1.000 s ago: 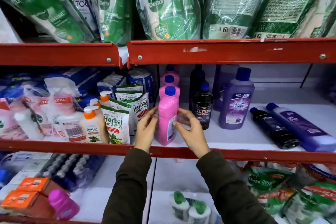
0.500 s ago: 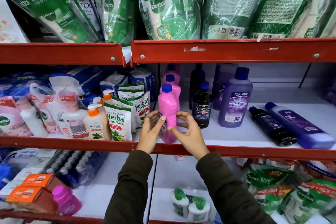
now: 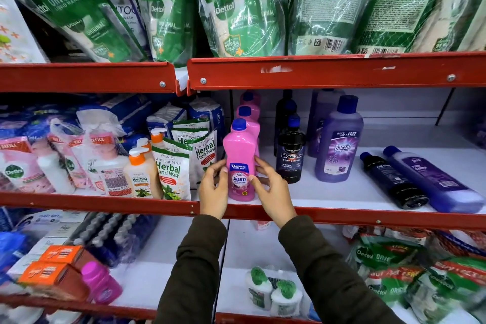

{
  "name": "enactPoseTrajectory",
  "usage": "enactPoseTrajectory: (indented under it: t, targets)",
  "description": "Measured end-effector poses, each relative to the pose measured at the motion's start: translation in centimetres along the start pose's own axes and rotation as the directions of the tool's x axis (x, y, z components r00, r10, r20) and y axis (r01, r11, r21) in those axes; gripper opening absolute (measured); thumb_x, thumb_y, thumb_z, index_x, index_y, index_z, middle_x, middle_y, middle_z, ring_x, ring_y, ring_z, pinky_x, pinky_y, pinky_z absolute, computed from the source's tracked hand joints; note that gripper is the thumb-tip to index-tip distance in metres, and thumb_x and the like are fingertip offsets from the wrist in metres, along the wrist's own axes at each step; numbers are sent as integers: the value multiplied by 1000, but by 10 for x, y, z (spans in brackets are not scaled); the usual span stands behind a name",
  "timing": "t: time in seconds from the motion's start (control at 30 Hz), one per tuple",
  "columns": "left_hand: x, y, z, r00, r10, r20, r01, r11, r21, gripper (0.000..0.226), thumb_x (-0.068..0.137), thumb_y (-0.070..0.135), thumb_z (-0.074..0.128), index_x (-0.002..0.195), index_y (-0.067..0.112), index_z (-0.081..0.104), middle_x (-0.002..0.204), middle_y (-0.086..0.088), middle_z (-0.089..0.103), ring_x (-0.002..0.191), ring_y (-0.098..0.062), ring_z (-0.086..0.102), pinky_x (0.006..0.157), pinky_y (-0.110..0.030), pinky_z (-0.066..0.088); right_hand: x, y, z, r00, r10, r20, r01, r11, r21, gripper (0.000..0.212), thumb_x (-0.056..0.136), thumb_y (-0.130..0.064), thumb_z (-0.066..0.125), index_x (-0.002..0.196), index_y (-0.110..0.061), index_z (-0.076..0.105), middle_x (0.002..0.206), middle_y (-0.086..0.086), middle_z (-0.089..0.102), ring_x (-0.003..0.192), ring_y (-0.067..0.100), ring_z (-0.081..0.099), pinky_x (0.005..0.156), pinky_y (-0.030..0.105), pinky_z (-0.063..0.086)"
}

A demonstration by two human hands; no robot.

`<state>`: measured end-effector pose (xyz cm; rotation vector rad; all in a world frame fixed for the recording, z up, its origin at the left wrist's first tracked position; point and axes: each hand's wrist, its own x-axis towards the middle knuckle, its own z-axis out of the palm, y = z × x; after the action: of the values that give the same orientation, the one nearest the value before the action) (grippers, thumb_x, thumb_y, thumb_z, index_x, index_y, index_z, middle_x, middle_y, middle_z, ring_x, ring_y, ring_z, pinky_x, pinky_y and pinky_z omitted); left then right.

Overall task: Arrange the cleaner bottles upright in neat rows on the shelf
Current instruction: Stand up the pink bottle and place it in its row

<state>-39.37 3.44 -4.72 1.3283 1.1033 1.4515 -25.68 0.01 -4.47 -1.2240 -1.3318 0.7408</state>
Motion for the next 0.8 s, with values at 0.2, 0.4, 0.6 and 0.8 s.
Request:
enactPoseTrajectory:
  t: [0.2,0.4,0.6,0.8]
  targets:
    - [-18,5,15,930,91,-355,-54,992,114,28,97,24,56,125,19,57,122,-4,64,99,-11,64,67,-6,45,-12,4,-27,991,-33,-126,33,999,-2,40,98,-20,57,138,-23,54,123,-8,62,105,-16,57,80,-3,44]
    - [-46,14,74,906,247,-343,-186,962,202,17,95,25,56,111,26,58,101,3,65,84,-7,61,74,-24,51,-22,10,-98,973,-68,-221,52,996,-79,31,96,-19,60,127,-21,62,121,-4,67,103,-3,63,80,0,43]
    - [-73,19,173,950,262,-169,-233,957,173,10,93,30,59,102,25,60,93,9,64,82,-18,60,72,-34,52,-22,22,-201,936,-57,-348,-31,969,-244,28,98,-13,54,123,-18,67,123,3,67,110,15,63,95,24,53]
    - [-77,13,270,993,-18,121,-12,969,246,18,90,24,64,106,18,67,102,1,70,86,-16,62,81,-28,52,-5,27,-298,899,95,-427,-316,816,-484,39,92,-4,51,127,-10,66,125,21,69,117,38,63,98,38,47]
